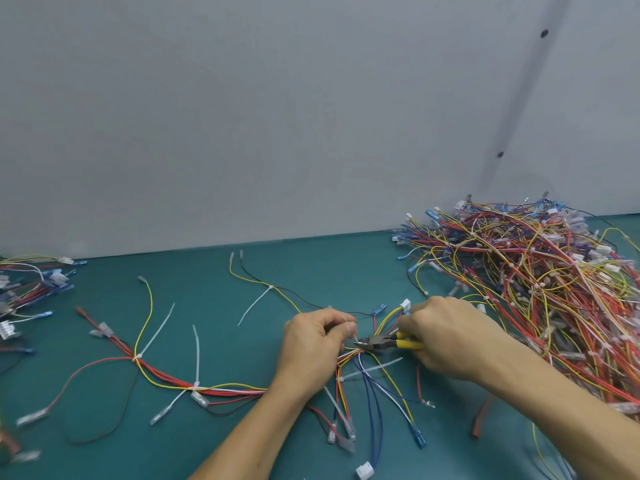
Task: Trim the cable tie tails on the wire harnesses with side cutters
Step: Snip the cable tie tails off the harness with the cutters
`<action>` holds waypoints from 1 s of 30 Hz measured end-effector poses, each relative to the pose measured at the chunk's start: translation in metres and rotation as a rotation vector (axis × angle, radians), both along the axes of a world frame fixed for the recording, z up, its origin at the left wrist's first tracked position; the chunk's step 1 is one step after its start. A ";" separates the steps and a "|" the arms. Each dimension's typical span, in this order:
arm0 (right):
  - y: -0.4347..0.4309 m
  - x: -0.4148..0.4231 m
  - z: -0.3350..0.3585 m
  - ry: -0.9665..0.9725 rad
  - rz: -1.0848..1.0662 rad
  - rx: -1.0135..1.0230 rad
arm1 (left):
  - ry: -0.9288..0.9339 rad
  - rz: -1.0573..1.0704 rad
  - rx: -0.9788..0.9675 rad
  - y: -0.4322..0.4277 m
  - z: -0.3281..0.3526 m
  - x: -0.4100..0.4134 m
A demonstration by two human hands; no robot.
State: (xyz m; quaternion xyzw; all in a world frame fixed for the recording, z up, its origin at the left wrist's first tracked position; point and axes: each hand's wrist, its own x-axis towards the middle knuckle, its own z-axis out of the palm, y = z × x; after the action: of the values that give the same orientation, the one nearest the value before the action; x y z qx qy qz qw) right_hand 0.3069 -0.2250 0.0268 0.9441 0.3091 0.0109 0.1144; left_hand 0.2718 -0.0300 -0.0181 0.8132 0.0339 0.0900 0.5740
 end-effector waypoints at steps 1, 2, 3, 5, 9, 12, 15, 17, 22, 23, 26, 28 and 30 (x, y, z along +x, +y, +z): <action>0.000 0.000 0.000 0.001 -0.008 -0.007 | 0.002 0.004 -0.010 0.000 0.000 0.000; 0.001 -0.001 0.000 0.003 -0.018 -0.014 | 0.003 0.009 -0.027 0.001 0.000 0.001; 0.001 -0.001 0.000 0.006 -0.026 -0.018 | 0.003 0.012 -0.050 0.001 0.000 0.001; 0.002 -0.003 -0.001 0.008 -0.038 -0.021 | -0.002 0.018 -0.096 0.002 0.000 0.001; 0.000 -0.003 0.004 -0.013 -0.070 0.014 | -0.007 0.054 -0.251 0.003 0.003 0.000; 0.002 -0.005 0.010 0.006 -0.137 0.094 | 0.010 0.090 -0.381 0.007 0.006 0.002; 0.014 -0.007 0.013 0.019 -0.196 0.212 | 0.050 0.152 -0.475 0.013 0.011 0.002; 0.030 -0.007 0.012 0.022 -0.209 0.314 | 0.075 0.187 -0.539 0.017 0.015 0.002; 0.085 -0.004 0.003 0.027 -0.182 0.517 | 0.026 0.230 -0.597 0.037 0.031 -0.004; 0.094 -0.003 0.000 0.041 -0.177 0.546 | 0.006 0.255 -0.573 0.044 0.034 -0.005; 0.113 0.005 -0.006 0.047 -0.183 0.590 | -0.037 0.346 -0.509 0.070 0.041 -0.004; 0.122 0.011 -0.011 0.025 -0.180 0.611 | -0.051 0.399 -0.515 0.085 0.044 -0.002; 0.129 0.014 -0.017 0.002 -0.168 0.610 | -0.065 0.442 -0.571 0.093 0.046 0.001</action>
State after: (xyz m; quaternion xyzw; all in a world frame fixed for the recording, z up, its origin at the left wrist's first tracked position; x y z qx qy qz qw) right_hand 0.3211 -0.0955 0.0094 0.9570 0.2126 0.0927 -0.1741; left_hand 0.2723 0.0634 0.0280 0.5899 0.2143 0.2248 0.7454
